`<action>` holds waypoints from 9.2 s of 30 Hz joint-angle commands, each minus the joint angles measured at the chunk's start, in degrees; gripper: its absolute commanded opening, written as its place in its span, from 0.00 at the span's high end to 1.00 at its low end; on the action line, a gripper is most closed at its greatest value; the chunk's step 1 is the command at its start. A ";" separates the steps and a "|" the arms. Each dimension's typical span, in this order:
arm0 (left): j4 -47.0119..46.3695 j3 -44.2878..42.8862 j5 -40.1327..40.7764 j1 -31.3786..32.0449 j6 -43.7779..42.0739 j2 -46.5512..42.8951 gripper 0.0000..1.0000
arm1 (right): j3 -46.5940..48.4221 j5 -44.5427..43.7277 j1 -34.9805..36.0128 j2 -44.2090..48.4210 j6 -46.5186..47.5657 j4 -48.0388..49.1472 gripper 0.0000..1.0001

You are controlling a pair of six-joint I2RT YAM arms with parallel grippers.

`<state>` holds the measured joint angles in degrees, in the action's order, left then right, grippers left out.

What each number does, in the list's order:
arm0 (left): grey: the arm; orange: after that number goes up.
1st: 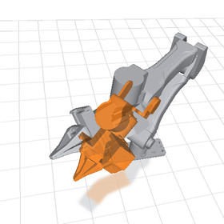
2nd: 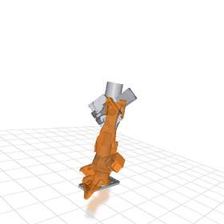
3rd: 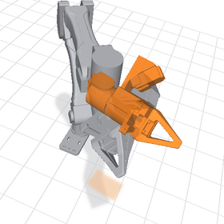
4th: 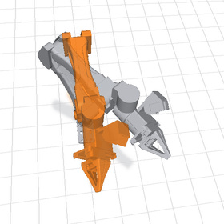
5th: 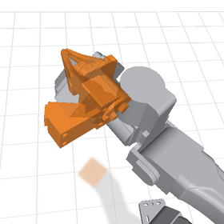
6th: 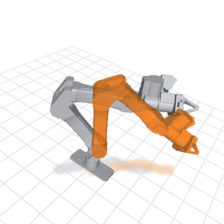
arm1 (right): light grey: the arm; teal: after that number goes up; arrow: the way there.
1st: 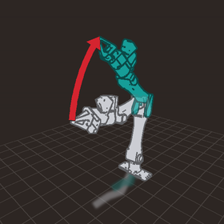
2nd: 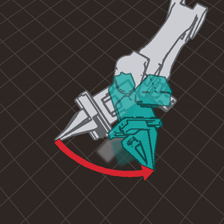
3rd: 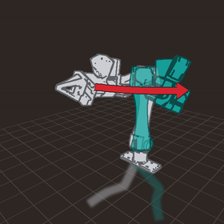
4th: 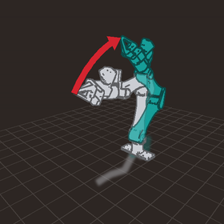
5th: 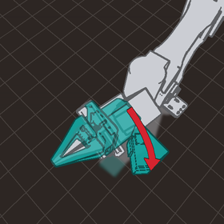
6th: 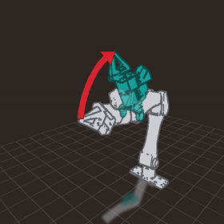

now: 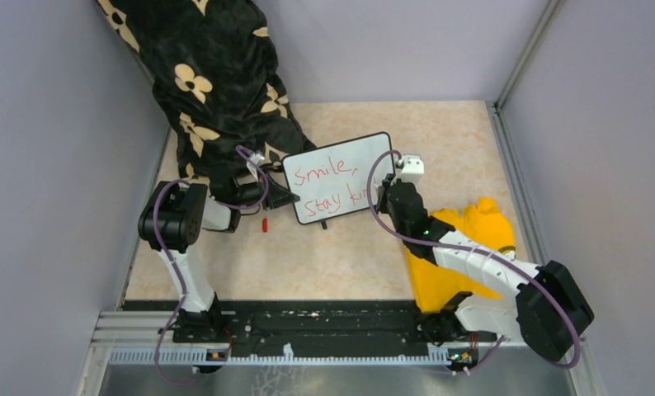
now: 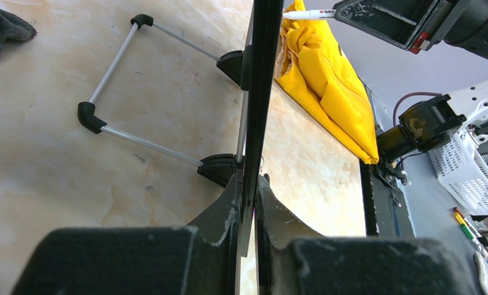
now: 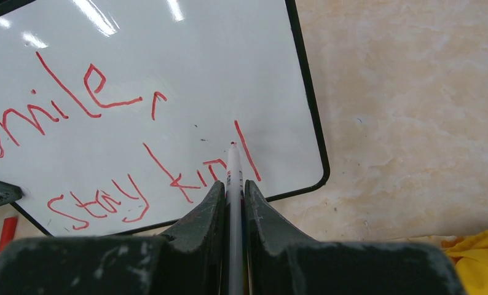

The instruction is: Write a sentence on the whiteboard

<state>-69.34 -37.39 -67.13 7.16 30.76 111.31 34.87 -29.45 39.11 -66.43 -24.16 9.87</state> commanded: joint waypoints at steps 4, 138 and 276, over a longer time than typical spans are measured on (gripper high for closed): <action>5.34 0.38 1.65 0.22 -0.88 1.54 1.00 | -1.38 0.28 -0.78 2.33 -1.04 1.38 1.00; 6.36 0.09 1.50 0.22 -1.64 1.64 1.00 | 1.25 -1.98 6.24 -4.89 3.30 14.01 1.00; 7.54 -0.27 1.35 0.16 -2.11 1.98 1.00 | -13.73 3.70 -9.15 -0.17 -13.83 19.69 1.00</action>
<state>-67.70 -38.09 -67.59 7.38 29.87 111.31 18.92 -25.98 30.83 -65.91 -37.69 28.08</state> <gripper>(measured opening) 0.134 0.126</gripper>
